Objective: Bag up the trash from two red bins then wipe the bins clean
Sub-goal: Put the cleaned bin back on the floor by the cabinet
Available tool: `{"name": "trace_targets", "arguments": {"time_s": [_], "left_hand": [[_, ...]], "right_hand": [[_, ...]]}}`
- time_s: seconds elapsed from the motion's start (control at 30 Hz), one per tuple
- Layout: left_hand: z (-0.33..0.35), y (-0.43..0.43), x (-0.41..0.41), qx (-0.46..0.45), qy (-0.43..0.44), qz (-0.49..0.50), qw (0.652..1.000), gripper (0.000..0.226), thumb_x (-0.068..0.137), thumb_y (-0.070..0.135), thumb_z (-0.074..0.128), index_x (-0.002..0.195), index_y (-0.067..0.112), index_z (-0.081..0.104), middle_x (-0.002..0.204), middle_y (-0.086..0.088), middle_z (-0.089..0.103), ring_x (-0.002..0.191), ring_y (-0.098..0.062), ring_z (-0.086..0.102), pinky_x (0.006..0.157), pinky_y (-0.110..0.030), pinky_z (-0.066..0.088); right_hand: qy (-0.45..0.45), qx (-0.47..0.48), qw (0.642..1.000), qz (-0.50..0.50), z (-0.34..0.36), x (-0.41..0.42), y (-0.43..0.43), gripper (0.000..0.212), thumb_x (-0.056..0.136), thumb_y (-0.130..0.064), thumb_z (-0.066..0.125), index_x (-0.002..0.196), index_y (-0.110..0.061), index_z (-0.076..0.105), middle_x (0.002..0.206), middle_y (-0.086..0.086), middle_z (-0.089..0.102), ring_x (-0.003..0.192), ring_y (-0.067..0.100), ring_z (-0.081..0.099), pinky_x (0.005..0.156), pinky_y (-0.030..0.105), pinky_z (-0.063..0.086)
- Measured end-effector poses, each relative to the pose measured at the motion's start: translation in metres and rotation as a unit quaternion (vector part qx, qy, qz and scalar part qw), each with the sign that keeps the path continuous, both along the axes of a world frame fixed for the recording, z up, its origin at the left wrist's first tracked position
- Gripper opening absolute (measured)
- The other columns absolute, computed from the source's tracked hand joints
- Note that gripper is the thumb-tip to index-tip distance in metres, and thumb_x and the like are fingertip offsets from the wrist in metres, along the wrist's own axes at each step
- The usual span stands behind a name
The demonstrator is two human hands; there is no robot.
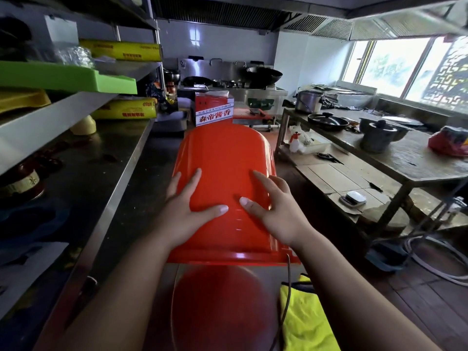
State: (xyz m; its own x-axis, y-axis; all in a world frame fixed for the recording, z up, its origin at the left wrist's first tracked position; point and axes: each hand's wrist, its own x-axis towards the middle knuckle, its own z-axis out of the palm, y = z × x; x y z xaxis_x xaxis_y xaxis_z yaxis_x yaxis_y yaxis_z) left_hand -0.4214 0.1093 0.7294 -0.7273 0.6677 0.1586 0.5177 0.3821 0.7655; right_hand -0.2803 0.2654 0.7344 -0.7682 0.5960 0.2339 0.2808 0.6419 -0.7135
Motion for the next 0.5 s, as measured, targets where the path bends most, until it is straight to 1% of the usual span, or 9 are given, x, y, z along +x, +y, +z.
{"name": "trace_targets", "arguments": {"time_s": [0.07,0.13,0.17,0.23,0.27,0.33,0.37,0.43,0.5], "left_hand": [[0.004,0.010,-0.008,-0.016,-0.006,0.016,1.000,0.096,0.066,0.064,0.068,0.144,0.052,0.013,0.157,0.010,-0.004,0.144,-0.019,0.012,0.112,-0.036,0.018],[0.007,0.018,-0.018,-0.012,-0.014,0.028,0.999,0.095,0.067,0.063,0.069,0.145,0.050,0.016,0.158,0.007,0.000,0.144,-0.019,0.012,0.114,-0.037,0.017],[0.007,0.021,-0.023,-0.002,-0.021,0.029,0.999,0.093,0.068,0.061,0.070,0.145,0.047,0.020,0.158,0.006,0.003,0.144,-0.018,0.013,0.114,-0.036,0.018],[0.008,0.023,-0.028,0.029,-0.033,0.019,0.999,0.086,0.070,0.053,0.073,0.144,0.040,0.030,0.157,0.004,0.014,0.142,-0.015,0.019,0.114,-0.033,0.020],[0.009,0.023,-0.029,0.039,-0.027,0.013,0.999,0.081,0.072,0.051,0.073,0.143,0.037,0.036,0.155,0.004,0.021,0.140,-0.014,0.024,0.113,-0.031,0.022],[0.010,0.021,-0.025,0.045,0.015,0.008,0.999,0.066,0.076,0.050,0.069,0.136,0.033,0.048,0.149,0.007,0.034,0.135,-0.011,0.033,0.108,-0.030,0.028],[0.010,0.019,-0.023,0.051,0.035,0.007,0.998,0.058,0.078,0.051,0.066,0.132,0.031,0.053,0.143,0.009,0.040,0.131,-0.009,0.037,0.105,-0.028,0.030],[0.008,0.013,-0.016,0.080,0.062,0.002,0.995,0.048,0.080,0.050,0.064,0.122,0.029,0.061,0.131,0.012,0.050,0.122,-0.005,0.044,0.099,-0.023,0.033],[0.001,0.008,-0.012,0.105,0.080,0.003,0.991,0.047,0.079,0.050,0.063,0.122,0.030,0.060,0.126,0.012,0.052,0.118,-0.005,0.048,0.096,-0.022,0.036]], "right_hand": [[-0.005,0.035,0.996,0.087,0.002,0.009,-0.003,0.074,0.072,-0.068,0.063,0.138,-0.051,0.036,0.151,0.001,0.025,0.142,0.013,0.019,0.117,0.038,0.024],[-0.052,0.077,0.983,0.156,0.001,0.019,-0.005,0.074,0.069,-0.064,0.069,0.136,-0.052,0.040,0.154,-0.001,0.021,0.144,0.007,0.011,0.117,0.029,0.017],[-0.075,0.105,0.977,0.169,-0.001,0.021,-0.004,0.074,0.069,-0.062,0.071,0.135,-0.053,0.040,0.156,-0.002,0.018,0.144,0.008,0.009,0.116,0.027,0.015],[-0.090,0.166,0.970,0.155,-0.007,0.022,0.001,0.070,0.073,-0.052,0.074,0.135,-0.053,0.040,0.157,-0.005,0.015,0.145,0.013,0.010,0.117,0.030,0.017],[-0.080,0.183,0.970,0.138,-0.011,0.021,0.003,0.065,0.078,-0.041,0.074,0.134,-0.053,0.042,0.157,-0.005,0.017,0.145,0.017,0.015,0.117,0.034,0.022],[-0.051,0.193,0.975,0.101,-0.016,0.017,0.006,0.063,0.084,-0.020,0.070,0.134,-0.050,0.045,0.156,-0.002,0.023,0.143,0.024,0.027,0.112,0.040,0.032],[-0.047,0.197,0.976,0.085,-0.019,0.015,0.007,0.063,0.085,-0.017,0.067,0.135,-0.048,0.045,0.156,-0.001,0.025,0.142,0.026,0.030,0.109,0.043,0.036],[-0.055,0.207,0.975,0.051,-0.023,0.010,0.009,0.058,0.090,-0.018,0.061,0.137,-0.046,0.043,0.156,-0.002,0.026,0.141,0.028,0.031,0.106,0.046,0.038],[-0.045,0.202,0.978,0.019,-0.026,0.005,0.010,0.052,0.091,-0.016,0.057,0.136,-0.039,0.046,0.154,-0.004,0.030,0.140,0.026,0.034,0.106,0.045,0.038]]}}
